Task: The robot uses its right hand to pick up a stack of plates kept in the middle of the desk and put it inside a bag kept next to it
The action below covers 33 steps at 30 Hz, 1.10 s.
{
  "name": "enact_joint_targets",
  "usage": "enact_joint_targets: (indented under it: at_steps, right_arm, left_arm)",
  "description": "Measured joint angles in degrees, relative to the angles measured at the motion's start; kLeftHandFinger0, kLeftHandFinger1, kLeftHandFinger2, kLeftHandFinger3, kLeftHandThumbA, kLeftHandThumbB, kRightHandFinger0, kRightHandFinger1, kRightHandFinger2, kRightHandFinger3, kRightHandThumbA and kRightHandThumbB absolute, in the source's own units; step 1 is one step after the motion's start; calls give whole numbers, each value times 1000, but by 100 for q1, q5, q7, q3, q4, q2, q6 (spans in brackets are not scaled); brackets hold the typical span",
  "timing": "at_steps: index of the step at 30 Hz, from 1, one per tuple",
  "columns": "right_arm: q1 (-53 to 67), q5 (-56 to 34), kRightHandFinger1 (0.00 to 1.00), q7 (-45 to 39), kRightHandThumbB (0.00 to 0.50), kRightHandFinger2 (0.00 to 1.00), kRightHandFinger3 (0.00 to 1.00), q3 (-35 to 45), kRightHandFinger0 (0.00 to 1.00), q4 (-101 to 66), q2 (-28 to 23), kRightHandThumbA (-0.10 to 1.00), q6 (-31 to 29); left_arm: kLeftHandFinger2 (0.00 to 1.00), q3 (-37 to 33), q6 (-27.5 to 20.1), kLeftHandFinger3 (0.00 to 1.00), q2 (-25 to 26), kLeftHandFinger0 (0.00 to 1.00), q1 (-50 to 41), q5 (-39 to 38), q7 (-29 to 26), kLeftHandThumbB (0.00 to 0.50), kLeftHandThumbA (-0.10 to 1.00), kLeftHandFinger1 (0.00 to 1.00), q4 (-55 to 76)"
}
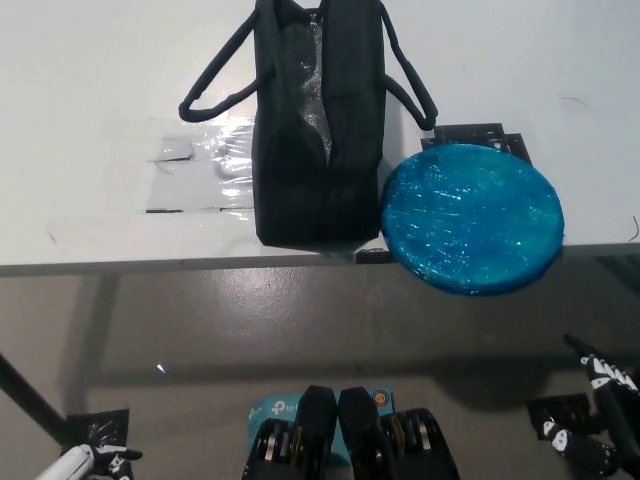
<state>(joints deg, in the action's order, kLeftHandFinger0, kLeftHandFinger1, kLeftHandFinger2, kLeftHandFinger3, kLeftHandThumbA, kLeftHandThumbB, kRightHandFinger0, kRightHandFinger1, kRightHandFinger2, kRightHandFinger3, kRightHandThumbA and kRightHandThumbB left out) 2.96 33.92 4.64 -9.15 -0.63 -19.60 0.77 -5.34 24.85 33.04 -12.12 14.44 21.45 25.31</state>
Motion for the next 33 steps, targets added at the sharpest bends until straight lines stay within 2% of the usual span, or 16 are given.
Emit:
enact_joint_targets:
  at_steps: [2,3,8,12,18,19,23,33]
  right_arm:
    - [-57,230,1000,0,500,1000,1000,-40,1000,-90,17,884,79]
    - [-86,342,1000,1,500,1000,1000,-56,1000,-142,31,764,122]
    - [-279,906,1000,0,500,1000,1000,-157,1000,-442,206,751,300]
    - [-489,1407,1000,-6,500,1000,1000,-273,1000,-758,410,737,409]
    - [-793,2094,1000,-69,500,1000,1000,-516,1000,-1065,637,695,508]
    - [-843,2202,1000,-78,500,1000,1000,-563,1000,-1085,657,724,518]
    - [-1054,2675,1000,-95,500,1000,1000,-767,1000,-1101,724,710,559]
    - [-1571,3787,1000,-73,500,1000,1000,-1231,1000,-581,709,622,736]
  left_arm:
    - [810,-1,2,921,-9,733,0,20,20,0,238,714,0]
    - [829,-1,2,933,-10,745,0,31,25,0,230,728,0]
    - [839,2,9,937,-25,731,0,61,75,0,195,728,0]
    - [831,2,13,937,-30,754,1,87,121,0,242,733,0]
    - [826,3,20,925,-31,735,1,177,207,0,200,722,0]
    - [825,5,21,923,-32,735,2,189,221,0,200,722,0]
    - [816,11,26,927,-32,733,1,239,266,0,233,715,1]
    - [823,142,54,925,-60,726,37,361,491,0,204,719,10]
